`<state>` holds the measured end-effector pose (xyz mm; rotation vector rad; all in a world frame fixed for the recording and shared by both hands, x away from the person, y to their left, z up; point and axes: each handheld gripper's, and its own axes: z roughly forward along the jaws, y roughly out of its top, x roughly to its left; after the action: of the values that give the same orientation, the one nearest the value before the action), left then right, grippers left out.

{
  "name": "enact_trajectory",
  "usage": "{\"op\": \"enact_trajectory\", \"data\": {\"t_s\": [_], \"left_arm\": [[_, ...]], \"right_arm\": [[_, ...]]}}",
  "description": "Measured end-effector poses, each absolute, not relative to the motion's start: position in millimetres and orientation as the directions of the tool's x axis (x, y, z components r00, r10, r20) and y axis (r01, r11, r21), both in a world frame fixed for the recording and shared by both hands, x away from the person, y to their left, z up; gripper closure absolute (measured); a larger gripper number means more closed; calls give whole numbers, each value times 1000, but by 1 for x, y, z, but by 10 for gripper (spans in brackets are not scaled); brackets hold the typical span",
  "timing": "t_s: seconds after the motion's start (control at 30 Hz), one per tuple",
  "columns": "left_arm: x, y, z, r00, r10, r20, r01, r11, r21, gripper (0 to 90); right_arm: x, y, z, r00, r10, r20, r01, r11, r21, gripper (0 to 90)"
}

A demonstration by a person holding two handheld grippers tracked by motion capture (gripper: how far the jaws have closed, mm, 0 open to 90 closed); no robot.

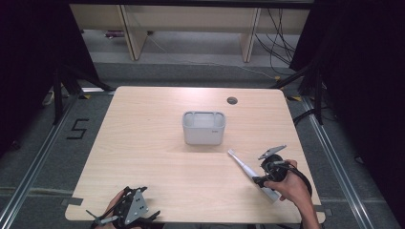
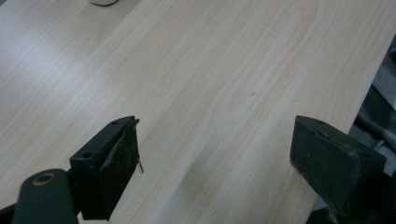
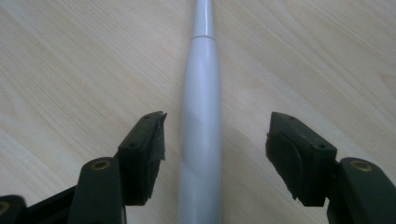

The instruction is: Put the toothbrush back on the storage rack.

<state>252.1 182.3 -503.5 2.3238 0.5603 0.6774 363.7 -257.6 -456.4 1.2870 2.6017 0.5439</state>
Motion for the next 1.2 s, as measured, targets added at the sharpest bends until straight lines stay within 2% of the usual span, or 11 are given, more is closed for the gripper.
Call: {"op": "enact_trajectory", "data": {"t_s": [0.1,0.33,0.37,0.5,0.63,0.97,1.2], "left_arm": [[252,184,-502,790,531,307,212,-706,676,150],[252,182,-504,782,539,313,214,-704,678,151],[252,182,-503,784,536,314,214,-707,674,151],[252,182,-503,784,536,313,214,-707,675,151],[252,182,-503,784,535,316,211,-708,675,151],[252,182,-503,785,533,317,210,-709,673,151],[253,184,-502,794,527,303,217,-712,668,151]], "right_arm": [[368,-253,-459,-610,792,-6,729,565,388,321],[377,-244,-463,-618,786,-21,737,589,331,347],[379,-241,-464,-621,784,-15,740,593,318,381],[384,-239,-469,-665,746,-30,702,638,315,417],[388,-236,-472,-657,753,-33,720,640,267,459],[395,-231,-473,-678,733,-46,709,670,222,536],[399,-228,-474,-703,710,-40,693,697,185,638]]}}
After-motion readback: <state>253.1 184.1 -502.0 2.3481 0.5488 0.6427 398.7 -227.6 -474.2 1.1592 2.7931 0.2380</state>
